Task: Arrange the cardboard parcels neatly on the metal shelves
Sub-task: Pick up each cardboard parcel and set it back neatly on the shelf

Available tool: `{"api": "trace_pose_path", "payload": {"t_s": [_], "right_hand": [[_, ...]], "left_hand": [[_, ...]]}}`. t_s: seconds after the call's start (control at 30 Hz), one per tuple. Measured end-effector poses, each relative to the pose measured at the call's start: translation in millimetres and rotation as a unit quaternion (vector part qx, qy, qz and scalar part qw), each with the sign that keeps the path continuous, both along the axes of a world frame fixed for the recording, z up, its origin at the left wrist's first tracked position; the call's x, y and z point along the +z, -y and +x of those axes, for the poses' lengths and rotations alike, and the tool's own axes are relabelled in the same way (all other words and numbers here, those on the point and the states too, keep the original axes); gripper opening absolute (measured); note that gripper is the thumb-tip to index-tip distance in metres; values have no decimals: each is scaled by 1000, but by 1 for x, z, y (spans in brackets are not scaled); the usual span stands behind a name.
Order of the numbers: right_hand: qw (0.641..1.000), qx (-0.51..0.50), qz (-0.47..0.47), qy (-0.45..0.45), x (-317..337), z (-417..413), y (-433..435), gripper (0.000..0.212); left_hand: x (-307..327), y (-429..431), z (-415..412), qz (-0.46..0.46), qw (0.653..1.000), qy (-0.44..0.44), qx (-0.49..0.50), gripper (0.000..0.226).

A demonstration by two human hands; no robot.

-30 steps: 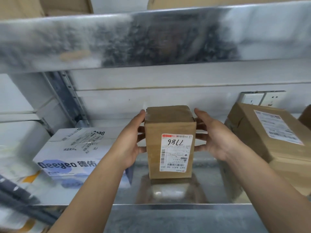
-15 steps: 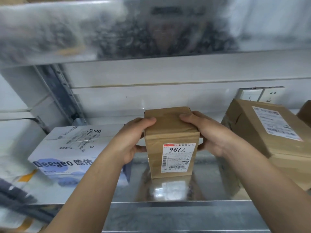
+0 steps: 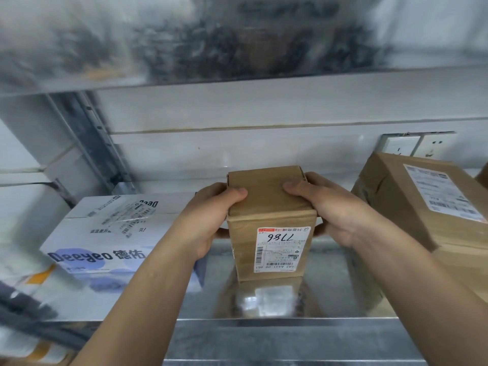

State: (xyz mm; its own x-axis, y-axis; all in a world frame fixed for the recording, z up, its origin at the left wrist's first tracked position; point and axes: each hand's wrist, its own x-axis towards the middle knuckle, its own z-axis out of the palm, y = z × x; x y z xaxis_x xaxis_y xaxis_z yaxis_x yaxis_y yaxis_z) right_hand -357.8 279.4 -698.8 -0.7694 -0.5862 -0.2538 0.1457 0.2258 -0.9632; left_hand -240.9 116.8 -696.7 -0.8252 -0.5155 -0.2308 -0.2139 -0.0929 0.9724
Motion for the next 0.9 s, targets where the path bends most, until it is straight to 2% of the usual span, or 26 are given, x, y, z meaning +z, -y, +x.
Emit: {"api": "trace_pose_path", "payload": {"t_s": [0.6,0.9], "right_hand": [[1000,-1,-11,5,-3,-2,0,24],[999,8,-28,26,1,0,-2,26]], "left_hand": [[-4,3,-3,-4,1000,21,14,13],[2,2,3,28,999,1,-25,15]]}}
